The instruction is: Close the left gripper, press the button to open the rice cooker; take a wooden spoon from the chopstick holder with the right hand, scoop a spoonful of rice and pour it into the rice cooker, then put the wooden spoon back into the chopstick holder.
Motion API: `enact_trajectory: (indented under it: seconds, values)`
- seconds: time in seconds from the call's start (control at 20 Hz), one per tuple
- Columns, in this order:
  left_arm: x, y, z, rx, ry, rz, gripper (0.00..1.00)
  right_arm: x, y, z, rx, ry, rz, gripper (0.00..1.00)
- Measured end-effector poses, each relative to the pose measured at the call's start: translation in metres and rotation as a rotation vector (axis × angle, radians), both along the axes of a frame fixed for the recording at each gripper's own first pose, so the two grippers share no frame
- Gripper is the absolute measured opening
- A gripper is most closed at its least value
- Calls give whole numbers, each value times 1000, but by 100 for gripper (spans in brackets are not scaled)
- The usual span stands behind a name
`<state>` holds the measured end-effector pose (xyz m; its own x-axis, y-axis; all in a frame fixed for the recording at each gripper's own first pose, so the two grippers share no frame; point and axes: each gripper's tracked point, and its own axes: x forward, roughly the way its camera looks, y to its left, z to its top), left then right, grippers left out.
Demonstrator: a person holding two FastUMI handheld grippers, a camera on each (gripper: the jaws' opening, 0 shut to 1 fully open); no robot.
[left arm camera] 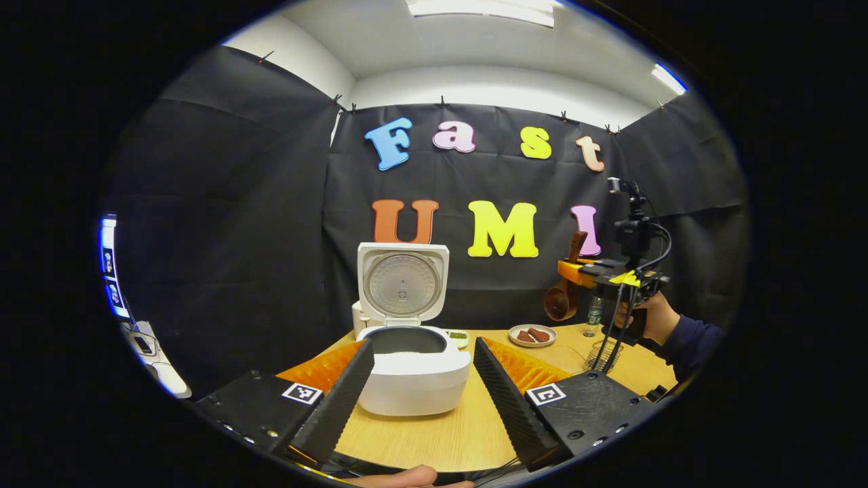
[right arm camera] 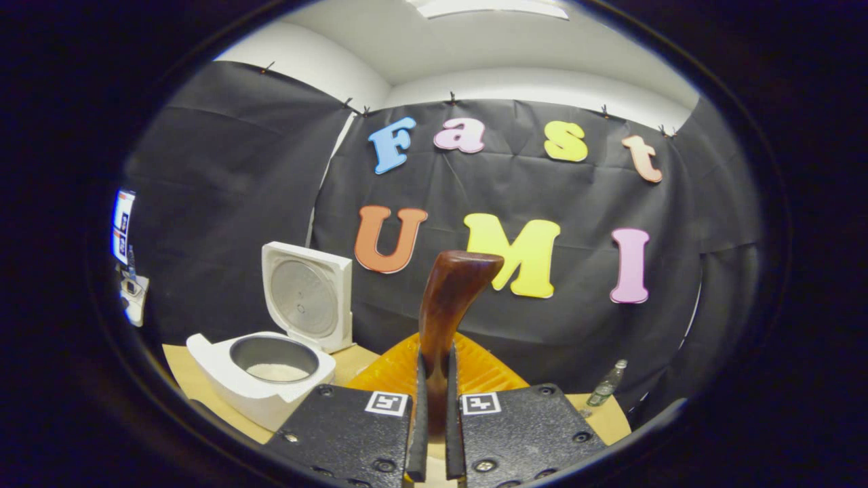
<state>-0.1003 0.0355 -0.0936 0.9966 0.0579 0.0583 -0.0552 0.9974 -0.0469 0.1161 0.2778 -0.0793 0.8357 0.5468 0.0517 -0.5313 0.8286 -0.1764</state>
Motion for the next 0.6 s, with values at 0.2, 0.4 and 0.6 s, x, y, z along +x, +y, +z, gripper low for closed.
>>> enact_trajectory:
  seconds: [0.2, 0.4, 0.6]
  values:
    - [5, -11, 7, 0, -19, -11, 94, 23, -60, -12, 49, 51, -75, 17]
    - [13, -19, 7, 13, -38, -22, 94, 50, -113, -36, 72, 78, -159, 17]
    - [28, -28, -4, -9, -12, -48, 94, 75, -159, -64, 70, 110, -250, 17]
